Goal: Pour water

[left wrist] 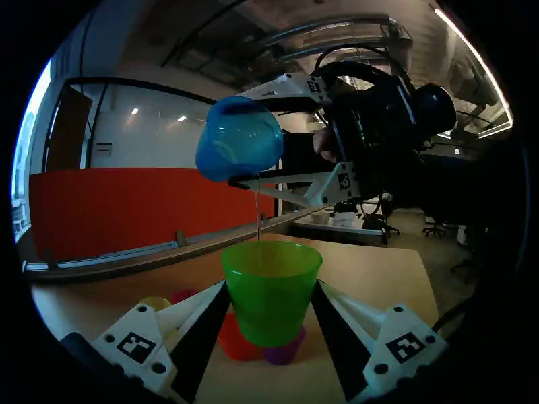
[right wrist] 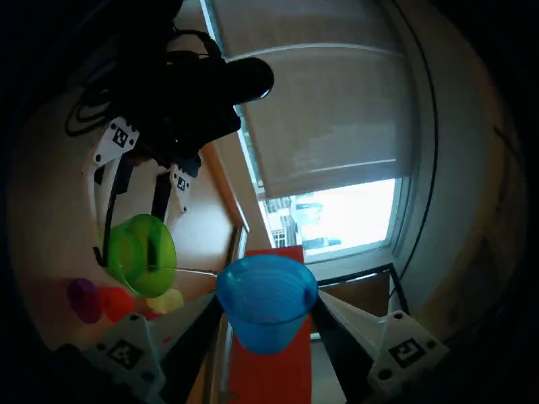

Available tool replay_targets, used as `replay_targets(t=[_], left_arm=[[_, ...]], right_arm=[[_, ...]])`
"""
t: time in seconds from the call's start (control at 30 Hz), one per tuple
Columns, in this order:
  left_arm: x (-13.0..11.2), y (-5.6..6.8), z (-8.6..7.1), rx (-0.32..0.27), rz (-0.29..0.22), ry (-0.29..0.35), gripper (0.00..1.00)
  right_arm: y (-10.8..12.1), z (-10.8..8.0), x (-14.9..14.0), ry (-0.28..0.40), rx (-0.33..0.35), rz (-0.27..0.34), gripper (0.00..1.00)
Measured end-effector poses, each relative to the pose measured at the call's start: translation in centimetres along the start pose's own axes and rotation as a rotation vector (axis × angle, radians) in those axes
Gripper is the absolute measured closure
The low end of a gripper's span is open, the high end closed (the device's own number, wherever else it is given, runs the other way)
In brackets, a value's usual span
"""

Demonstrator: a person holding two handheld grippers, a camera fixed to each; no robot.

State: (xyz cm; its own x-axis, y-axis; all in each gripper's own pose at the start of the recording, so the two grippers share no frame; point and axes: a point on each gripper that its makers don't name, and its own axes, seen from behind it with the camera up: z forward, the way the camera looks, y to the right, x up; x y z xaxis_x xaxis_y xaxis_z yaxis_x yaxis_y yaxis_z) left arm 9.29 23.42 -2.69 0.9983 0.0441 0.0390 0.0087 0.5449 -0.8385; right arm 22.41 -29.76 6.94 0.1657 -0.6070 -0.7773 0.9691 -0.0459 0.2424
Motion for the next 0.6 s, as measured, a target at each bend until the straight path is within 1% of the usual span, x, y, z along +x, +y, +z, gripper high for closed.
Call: replay_targets(t=[0.6], left_arm=[[-0.17, -0.30, 0.02, 0.009, -0.002, 0.001, 0.19]], right_arm=[[-0.36, -0.05, 0.43, 0.001, 0.002, -0.021, 0.11]])
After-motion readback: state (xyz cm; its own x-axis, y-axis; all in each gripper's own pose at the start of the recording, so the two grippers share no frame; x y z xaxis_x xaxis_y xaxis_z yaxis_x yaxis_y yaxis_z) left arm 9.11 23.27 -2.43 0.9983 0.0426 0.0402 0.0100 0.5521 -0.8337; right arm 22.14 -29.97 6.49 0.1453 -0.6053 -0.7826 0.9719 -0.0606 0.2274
